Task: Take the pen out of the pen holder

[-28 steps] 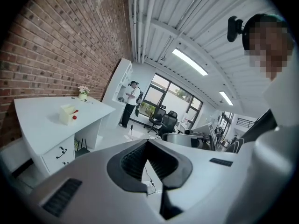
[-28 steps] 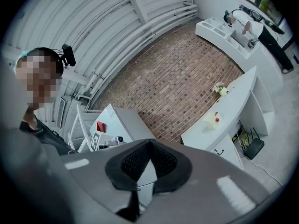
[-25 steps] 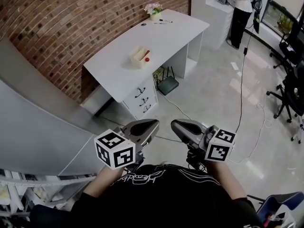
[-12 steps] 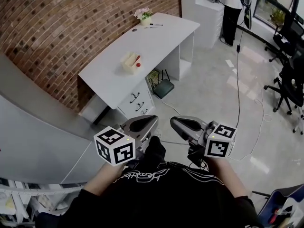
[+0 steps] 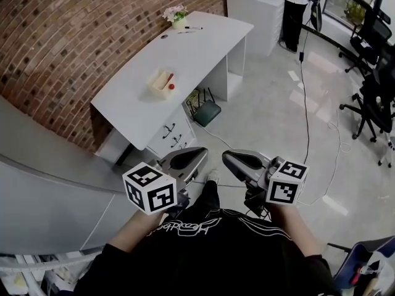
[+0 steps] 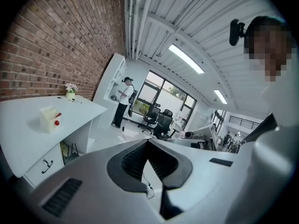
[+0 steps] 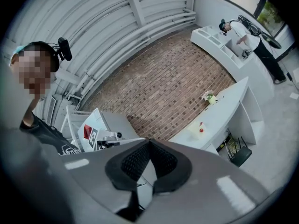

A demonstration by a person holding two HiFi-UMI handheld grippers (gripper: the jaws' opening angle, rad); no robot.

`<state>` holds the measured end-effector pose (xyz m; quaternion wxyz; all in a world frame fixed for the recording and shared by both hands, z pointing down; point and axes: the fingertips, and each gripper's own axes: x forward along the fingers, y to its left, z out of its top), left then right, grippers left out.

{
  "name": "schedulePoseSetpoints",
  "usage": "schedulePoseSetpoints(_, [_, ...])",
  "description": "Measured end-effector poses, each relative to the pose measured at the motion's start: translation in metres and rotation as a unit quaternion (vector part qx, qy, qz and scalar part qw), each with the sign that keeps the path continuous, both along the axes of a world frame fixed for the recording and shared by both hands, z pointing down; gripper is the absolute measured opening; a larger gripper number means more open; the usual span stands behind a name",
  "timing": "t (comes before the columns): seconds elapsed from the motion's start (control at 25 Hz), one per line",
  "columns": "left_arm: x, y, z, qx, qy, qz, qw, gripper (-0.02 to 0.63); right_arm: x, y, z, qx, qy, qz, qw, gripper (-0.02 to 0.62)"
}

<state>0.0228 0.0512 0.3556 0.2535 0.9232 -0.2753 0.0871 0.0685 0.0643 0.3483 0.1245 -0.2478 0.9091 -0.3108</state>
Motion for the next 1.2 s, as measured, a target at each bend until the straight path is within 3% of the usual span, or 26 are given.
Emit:
schedulePoseSetpoints(0.12, [-0.003,-0.026,0.000,-0.003,0.017,0.003,0.9999,0.005,-0.003,-0.028,0.005,-0.008,-0.001,0.000,1.000,0.003])
schedulePoseSetpoints(0.84, [-0.052,-0.213,0.040,-0.052,0.003,-0.034,0.9981,0.004,-0.046,-0.214,0.030,-0.062,-0.001,-0.023,0.998,0.003])
schedulePoseSetpoints(1.2, [-0.082,-0.278,0.060,-0.063,-0.002,-0.050,0.9968,0.005,-0.074,-0.279,0.048,-0.085,0.015,-0.038,0.996,0.003])
